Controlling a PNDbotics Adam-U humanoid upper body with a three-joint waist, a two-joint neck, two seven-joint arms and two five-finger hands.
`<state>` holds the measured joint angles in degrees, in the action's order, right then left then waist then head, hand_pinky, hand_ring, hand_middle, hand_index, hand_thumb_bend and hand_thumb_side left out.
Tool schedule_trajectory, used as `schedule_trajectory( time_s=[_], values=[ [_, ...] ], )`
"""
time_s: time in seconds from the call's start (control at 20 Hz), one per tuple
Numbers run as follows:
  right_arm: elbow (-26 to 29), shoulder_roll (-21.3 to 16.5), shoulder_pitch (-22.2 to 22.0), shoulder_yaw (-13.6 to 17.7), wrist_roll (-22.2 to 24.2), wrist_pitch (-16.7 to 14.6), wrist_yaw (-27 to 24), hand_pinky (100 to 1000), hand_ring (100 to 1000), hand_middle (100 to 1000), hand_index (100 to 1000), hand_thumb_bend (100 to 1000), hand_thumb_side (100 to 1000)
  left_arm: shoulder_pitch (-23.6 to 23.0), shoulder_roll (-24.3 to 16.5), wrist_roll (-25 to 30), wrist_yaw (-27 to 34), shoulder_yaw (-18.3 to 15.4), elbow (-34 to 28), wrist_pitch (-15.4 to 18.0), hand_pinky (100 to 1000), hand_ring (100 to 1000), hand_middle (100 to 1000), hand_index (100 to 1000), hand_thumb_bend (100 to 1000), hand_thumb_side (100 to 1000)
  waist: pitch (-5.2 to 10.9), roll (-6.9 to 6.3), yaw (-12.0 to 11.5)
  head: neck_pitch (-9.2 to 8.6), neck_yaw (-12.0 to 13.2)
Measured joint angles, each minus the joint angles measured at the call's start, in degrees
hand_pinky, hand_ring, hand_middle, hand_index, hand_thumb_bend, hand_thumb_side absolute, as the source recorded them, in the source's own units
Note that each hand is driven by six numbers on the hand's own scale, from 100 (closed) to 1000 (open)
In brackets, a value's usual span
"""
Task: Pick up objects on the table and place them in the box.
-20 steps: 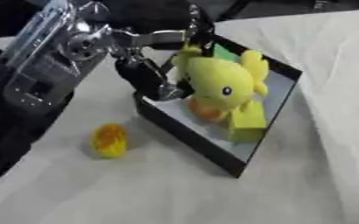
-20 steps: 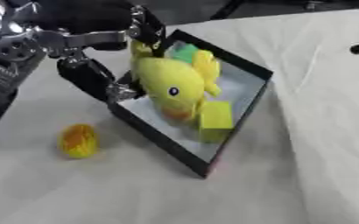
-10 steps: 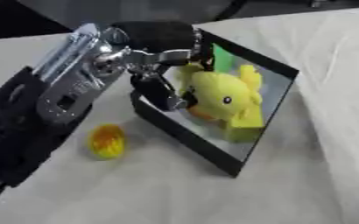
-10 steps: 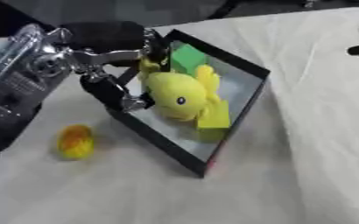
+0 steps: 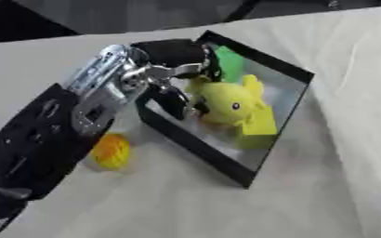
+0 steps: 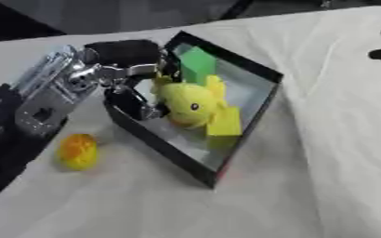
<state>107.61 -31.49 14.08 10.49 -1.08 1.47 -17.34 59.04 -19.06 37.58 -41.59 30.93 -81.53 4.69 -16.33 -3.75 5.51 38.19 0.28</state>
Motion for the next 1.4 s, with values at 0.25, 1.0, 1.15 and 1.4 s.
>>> schedule_trajectory(
  time_s=[0.25, 1.0, 1.15, 1.4],
  values=[
    [0.0, 0.0, 0.0, 0.0, 0.05, 0.04, 0.0, 886, 681, 766, 870, 100, 554, -0.34, 0.47, 2.15, -1.06, -0.01, 1.88, 2.18, 827, 796, 769, 822, 331, 235, 0.0, 0.0, -0.08, -0.01, -0.01],
    [-0.02, 0.01, -0.03, -0.28, 0.2, -0.01, 0.0, 886, 680, 767, 870, 100, 558, -1.15, 0.46, 1.44, -2.2, -2.94, -0.8, 2.59, 892, 847, 817, 913, 668, 514, 0.0, 0.02, -1.03, 0.36, -1.77],
    [-0.02, 0.01, -0.06, -0.27, 0.16, -0.05, 0.0, 885, 679, 766, 869, 100, 558, -2.15, 0.28, -0.05, -0.39, -6.04, -4.07, 1.85, 890, 841, 810, 908, 519, 497, 0.0, 0.02, -1.28, 0.57, -2.25],
    [-0.02, 0.01, -0.52, 0.09, -0.35, -0.3, 0.0, 885, 679, 766, 869, 100, 557, -5.44, -2.92, -2.96, 4.02, -12.33, -11.48, -0.67, 877, 819, 789, 891, 308, 486, 0.0, 0.05, -2.18, 0.94, -2.76]
  ],
)
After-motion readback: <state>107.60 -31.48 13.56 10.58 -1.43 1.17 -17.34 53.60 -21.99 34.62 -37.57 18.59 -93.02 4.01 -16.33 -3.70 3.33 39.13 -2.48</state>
